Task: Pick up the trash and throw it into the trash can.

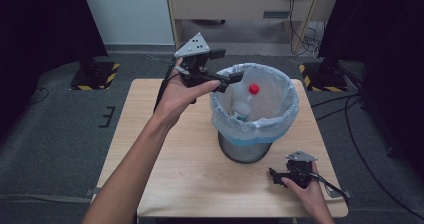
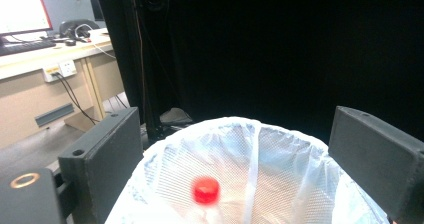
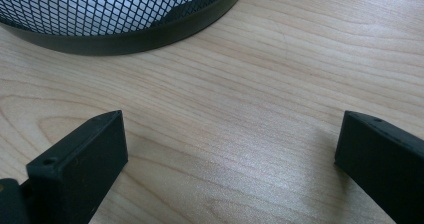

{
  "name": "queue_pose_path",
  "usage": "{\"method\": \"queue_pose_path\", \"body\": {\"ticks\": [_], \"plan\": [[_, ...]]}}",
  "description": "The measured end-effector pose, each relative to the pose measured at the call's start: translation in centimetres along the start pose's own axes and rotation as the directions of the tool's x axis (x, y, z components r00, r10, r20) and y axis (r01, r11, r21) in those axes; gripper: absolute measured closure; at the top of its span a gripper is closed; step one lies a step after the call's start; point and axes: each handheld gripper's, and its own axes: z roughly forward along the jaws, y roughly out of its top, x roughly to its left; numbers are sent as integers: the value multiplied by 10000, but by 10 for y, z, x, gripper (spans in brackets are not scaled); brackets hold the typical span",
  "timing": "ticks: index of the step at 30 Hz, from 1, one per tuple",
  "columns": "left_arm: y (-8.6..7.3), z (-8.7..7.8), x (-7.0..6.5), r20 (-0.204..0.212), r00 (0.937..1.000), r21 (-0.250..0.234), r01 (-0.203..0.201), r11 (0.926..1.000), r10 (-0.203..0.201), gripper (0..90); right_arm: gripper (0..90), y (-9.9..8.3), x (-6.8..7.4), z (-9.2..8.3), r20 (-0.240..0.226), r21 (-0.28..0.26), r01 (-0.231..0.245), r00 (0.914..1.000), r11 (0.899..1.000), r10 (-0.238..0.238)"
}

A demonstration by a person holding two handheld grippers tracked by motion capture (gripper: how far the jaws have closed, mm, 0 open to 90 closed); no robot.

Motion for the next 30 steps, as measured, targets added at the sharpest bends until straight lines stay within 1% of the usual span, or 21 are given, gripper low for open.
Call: {"method": "queue_pose_path", "body": {"ticks": [1, 5, 6, 8, 9, 12, 15, 18, 21, 24, 25, 27, 29, 30], "plan": [[-1, -4, 1, -32, 10000, 20, -34, 10000, 34, 62, 3, 0, 0, 0, 1, -2, 1, 10000, 10000, -1], [-2, -9, 2, -103, 9999, 144, -131, 9998, 133, 59, 3, 0, 0, 0, 3, -2, 4, 10000, 10000, -4], [-2, -13, 2, -144, 9998, 100, -129, 9999, 130, 60, 3, 0, 0, 0, 0, 20, -26, 10000, 10000, 26], [-2, -14, 2, -153, 9998, 93, -131, 9999, 132, 61, 3, 0, 0, 0, -3, 28, -47, 10000, 10000, 47], [-4, -18, 3, -218, 9997, 121, -139, 9998, 142, 60, 3, 0, 0, 0, -4, 29, -42, 10000, 10000, 42], [-6, -21, 4, -261, 9996, 164, -132, 9998, 136, 61, 3, 0, 0, 0, 7, 23, -29, 10000, 10000, 29], [-13, -27, 8, -385, 9992, 361, -104, 9993, 118, 61, 3, 0, 0, 0, -5, 28, -42, 10000, 10000, 42], [-15, -31, 9, -440, 9989, 442, -112, 9990, 131, 59, 3, 0, 0, 0, 4, 25, -32, 10000, 10000, 32], [-20, -39, 12, -564, 9984, 439, -52, 9990, 77, 59, 3, 0, 0, 0, 5, 37, -27, 10000, 10000, 27], [-23, -43, 16, -682, 9977, 477, 61, 9988, -28, 56, 3, 0, 0, 0, 9, 36, -35, 10000, 10000, 35], [-27, -45, 19, -795, 9968, 635, 170, 9978, -120, 54, 3, 0, 0, 0, -1, 46, -54, 10000, 10000, 54], [-30, -46, 20, -866, 9961, 646, 198, 9977, -142, 47, 3, 0, 0, 0, 0, 47, -47, 10000, 10000, 47], [-38, -49, 25, -1062, 9940, 797, 350, 9962, -264, 43, 3, 0, 0, 0, 1, 45, -47, 10000, 10000, 47], [-38, -49, 25, -1062, 9940, 797, 350, 9962, -264, 40, 3, 0, 0, 0, 2, 45, -47, 10000, 10000, 47]]}}
